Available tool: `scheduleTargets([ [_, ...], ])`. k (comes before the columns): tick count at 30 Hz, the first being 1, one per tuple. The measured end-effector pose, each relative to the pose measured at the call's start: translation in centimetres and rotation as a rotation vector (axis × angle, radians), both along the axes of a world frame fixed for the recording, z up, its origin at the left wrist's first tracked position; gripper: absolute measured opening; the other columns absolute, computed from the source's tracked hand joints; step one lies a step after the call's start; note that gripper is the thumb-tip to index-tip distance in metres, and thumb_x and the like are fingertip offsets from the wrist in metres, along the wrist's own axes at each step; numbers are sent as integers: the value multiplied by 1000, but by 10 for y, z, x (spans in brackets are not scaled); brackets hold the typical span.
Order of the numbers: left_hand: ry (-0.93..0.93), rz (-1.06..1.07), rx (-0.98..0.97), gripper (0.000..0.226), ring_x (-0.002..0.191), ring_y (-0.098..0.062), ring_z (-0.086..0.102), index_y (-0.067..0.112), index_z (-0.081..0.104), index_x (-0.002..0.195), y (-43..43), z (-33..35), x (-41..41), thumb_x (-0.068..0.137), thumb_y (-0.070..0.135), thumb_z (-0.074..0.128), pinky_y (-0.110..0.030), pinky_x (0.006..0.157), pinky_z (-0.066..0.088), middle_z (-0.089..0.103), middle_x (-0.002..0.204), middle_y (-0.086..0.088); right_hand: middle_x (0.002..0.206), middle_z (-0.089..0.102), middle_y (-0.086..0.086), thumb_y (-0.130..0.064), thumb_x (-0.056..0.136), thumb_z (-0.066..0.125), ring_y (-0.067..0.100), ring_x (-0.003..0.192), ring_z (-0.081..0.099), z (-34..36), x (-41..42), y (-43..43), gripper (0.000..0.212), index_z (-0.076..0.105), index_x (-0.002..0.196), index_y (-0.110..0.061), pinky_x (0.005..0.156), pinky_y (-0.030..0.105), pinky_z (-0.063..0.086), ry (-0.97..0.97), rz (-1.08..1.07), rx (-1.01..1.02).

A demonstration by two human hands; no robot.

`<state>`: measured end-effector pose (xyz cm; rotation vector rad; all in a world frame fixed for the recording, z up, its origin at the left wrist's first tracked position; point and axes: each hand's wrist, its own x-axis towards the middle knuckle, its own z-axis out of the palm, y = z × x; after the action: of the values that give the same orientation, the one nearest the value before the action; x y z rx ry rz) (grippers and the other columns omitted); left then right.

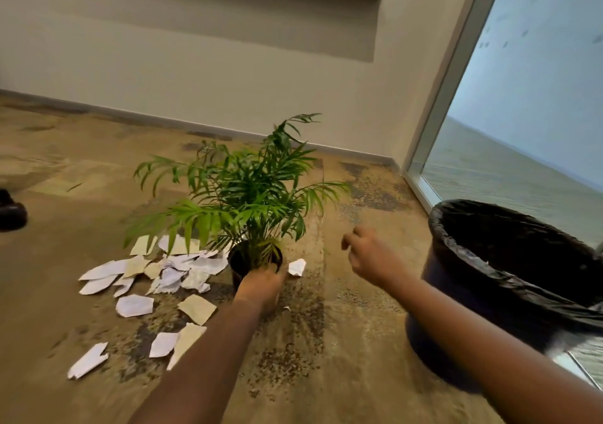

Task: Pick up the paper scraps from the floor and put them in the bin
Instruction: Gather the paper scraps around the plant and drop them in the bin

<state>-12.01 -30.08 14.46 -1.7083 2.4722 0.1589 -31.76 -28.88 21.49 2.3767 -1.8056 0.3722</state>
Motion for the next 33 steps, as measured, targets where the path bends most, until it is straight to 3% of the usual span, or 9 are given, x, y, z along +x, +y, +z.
scheduleTargets([
  [6, 33, 5, 41, 44, 130, -32, 40, 7, 32, 140, -1, -15, -21, 97, 12, 42, -40, 104, 38, 35, 145, -17, 124, 52, 15, -15, 92, 41, 31, 114, 51, -32, 28, -12, 31, 53, 121, -11, 91, 38, 47, 189, -72, 295],
  [11, 93, 85, 106, 47, 135, -31, 36, 10, 30, 140, -11, -42, -28, 96, 17, 45, -41, 107, 36, 29, 149, -14, 128, 51, 13, -15, 92, 43, 30, 114, 53, -69, 12, -17, 33, 50, 124, -11, 94, 38, 47, 132, -145, 432],
  [16, 167, 169, 246, 57, 139, -28, 31, 14, 15, 148, -23, -86, -29, 97, 16, 41, -41, 110, 37, 19, 155, -10, 130, 50, 13, -16, 93, 44, 29, 118, 51, -110, -9, -37, 34, 49, 126, -8, 95, 36, 45, 80, -200, 537],
  [20, 208, 237, 257, 61, 143, -25, 24, 19, 6, 151, -40, -125, -33, 99, 14, 37, -40, 112, 33, 11, 159, -3, 124, 59, 14, -13, 94, 40, 26, 111, 57, -138, -18, -70, 31, 55, 121, -5, 90, 30, 47, -82, -247, 534],
  [23, 272, 268, 120, 55, 143, -22, 24, 17, 19, 148, -55, -151, -36, 98, 15, 42, -35, 113, 32, 10, 158, -3, 119, 63, 15, -9, 96, 39, 25, 106, 61, -156, -22, -103, 29, 58, 118, -3, 86, 29, 48, -294, -316, 514],
  [25, 278, 221, 18, 44, 140, -23, 28, 13, 33, 142, -65, -166, -38, 98, 14, 40, -32, 113, 31, 21, 155, -6, 117, 65, 16, -9, 97, 40, 27, 105, 62, -168, -25, -125, 28, 59, 116, -1, 92, 34, 51, -401, -349, 476],
  [29, 198, 112, -15, 43, 146, -23, 13, 6, 37, 140, -76, -184, -39, 97, 7, 33, -31, 120, 13, 27, 152, -9, 119, 62, 16, -11, 97, 41, 27, 108, 59, -190, -30, -162, 29, 56, 120, -2, 93, 36, 49, -529, -403, 436],
  [31, 257, 123, -74, 37, 131, -20, 47, 4, 60, 117, -78, -186, -41, 81, 9, 64, -20, 106, 38, 53, 133, -13, 122, 61, 17, -9, 97, 41, 28, 112, 57, -197, -30, -180, 30, 54, 123, -1, 94, 36, 47, -535, -419, 435],
  [33, 276, 108, -129, 39, 88, -19, 72, 10, 71, 79, -77, -181, -40, 44, 11, 88, -16, 71, 56, 72, 94, -7, 120, 61, 19, -6, 96, 41, 28, 110, 57, -201, -31, -197, 29, 54, 121, 0, 91, 36, 47, -511, -430, 424],
])
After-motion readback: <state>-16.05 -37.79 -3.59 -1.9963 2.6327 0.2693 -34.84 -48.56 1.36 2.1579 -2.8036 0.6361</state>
